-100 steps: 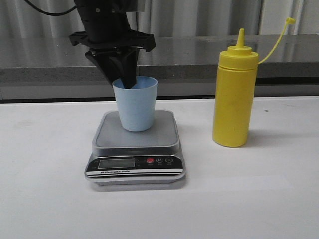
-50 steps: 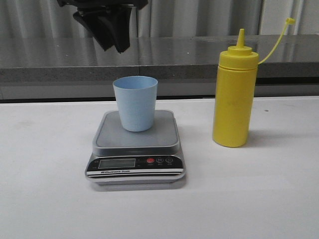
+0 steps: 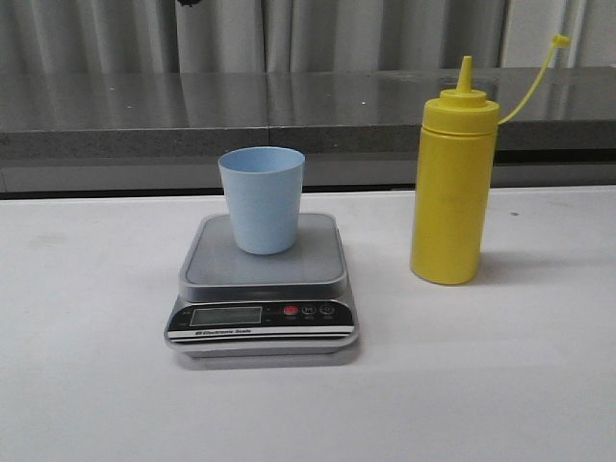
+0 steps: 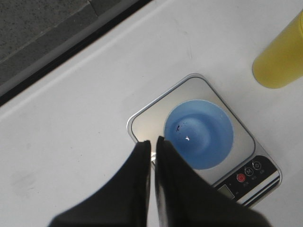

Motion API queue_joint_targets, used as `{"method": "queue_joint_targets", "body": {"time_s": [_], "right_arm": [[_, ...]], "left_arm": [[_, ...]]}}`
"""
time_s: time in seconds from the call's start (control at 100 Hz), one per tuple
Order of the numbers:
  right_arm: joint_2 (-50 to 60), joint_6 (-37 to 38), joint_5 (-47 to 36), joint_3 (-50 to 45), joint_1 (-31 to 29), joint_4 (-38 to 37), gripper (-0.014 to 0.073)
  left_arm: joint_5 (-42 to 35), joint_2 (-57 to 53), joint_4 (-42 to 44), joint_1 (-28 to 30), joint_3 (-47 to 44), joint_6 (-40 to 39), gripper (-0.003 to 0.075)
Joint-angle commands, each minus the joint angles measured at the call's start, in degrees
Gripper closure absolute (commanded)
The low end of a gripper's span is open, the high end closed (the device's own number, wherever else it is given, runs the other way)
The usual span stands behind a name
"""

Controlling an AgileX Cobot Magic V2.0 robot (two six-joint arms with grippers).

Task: Pour seasoning into cup on scale with both arms
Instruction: 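Raise the left gripper away from the cup and hold still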

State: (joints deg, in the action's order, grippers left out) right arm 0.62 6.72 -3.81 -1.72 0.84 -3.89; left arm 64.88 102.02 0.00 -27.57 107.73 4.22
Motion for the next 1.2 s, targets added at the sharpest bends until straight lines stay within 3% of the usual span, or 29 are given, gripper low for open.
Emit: {"method": "queue_joint_targets", "body": {"time_s": [0.0,0.26,0.49,0.99,1.19], "right_arm": [[0.76,0.06,-4.45,0.20,-0.33,-0.50,0.0654],[0.76,0.06,-4.50,0.20,-0.33,-0.50,0.0654],[0.76,0.06,-4.73,0.20,-0.33,-0.50,0.0654],[0.76,0.06,-4.88,0.30,-0.28,-0.50,0.0654],[0.76,0.06,1.03,2.09,-0.28,-0.50,0.0654]], "left_arm": [[-1.02,-4.59,1.15,-0.06,1.37,-0.56,0.0710],[1.39,-8.64,4.20,0.09,0.93,-2.14,0.0710],[-1.35,-16.04,4.92,3.53,-6.84,-4.72,0.0710],[-14.01,-42.94,4.69,15.56,-37.63,-7.85,0.0710],[-17.09,-55.49,4.80,18.86,-49.96,-7.85,0.0710]]}}
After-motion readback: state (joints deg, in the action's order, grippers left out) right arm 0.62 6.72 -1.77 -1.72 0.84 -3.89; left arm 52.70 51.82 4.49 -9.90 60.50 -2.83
